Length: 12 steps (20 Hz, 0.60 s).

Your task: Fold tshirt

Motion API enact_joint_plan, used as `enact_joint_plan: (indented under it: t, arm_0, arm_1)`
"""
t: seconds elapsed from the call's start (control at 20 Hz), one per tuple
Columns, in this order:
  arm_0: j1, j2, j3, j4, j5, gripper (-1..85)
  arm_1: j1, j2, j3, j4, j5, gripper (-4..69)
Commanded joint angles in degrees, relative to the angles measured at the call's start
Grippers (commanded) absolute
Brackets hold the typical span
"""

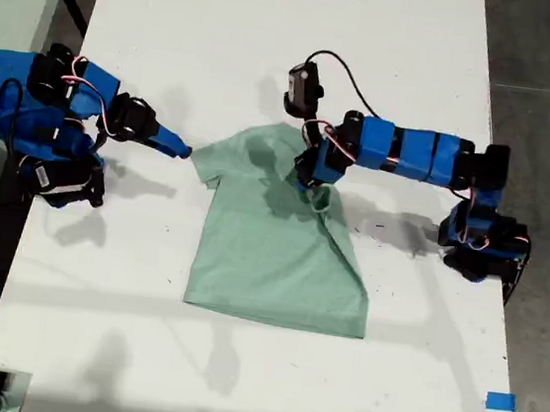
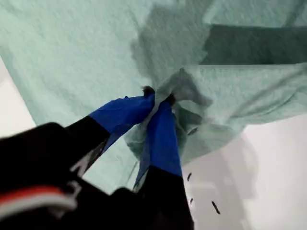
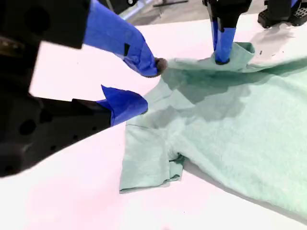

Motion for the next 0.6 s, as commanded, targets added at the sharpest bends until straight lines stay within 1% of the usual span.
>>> enact_joint_plan:
  t: [0.0,0.05,0.1,0.15,0.2,0.35,0.5,0.55]
  arm_0:
    - [0.70,1.23,0.00,-2.46,-1.05,9.8]
    - [0.70,1.23,0.18,-2.55,-1.05,10.1]
    - [0.70,1.23,0.35,-2.64,-1.05,10.4]
    - [0.70,1.23,0.44,-2.72,-1.05,10.9]
    - [0.62,1.23,0.62,-2.99,-1.05,11.1]
    - [0.53,1.23,0.88,-3.43,-1.05,11.2]
    - [0.53,1.23,1.23,-3.87,-1.14,11.4]
    - [0.53,1.14,1.23,-4.13,-1.14,12.0]
  arm_1:
    - [-2.64,-4.75,-11.25,-2.81,1.67,-1.1]
    - [-3.08,-6.33,-12.66,-2.99,3.08,2.0]
    - [-3.43,-7.47,-14.24,-2.64,4.04,20.1]
    - [-3.60,-8.26,-16.26,-1.23,4.13,35.4]
    - [-3.60,-7.91,-16.79,-0.35,3.78,36.5]
    - [-2.72,-5.54,-18.90,4.66,3.52,30.5]
    - [-0.26,1.41,-18.54,12.30,2.29,26.9]
    - [0.44,4.57,-17.67,15.12,1.32,23.4]
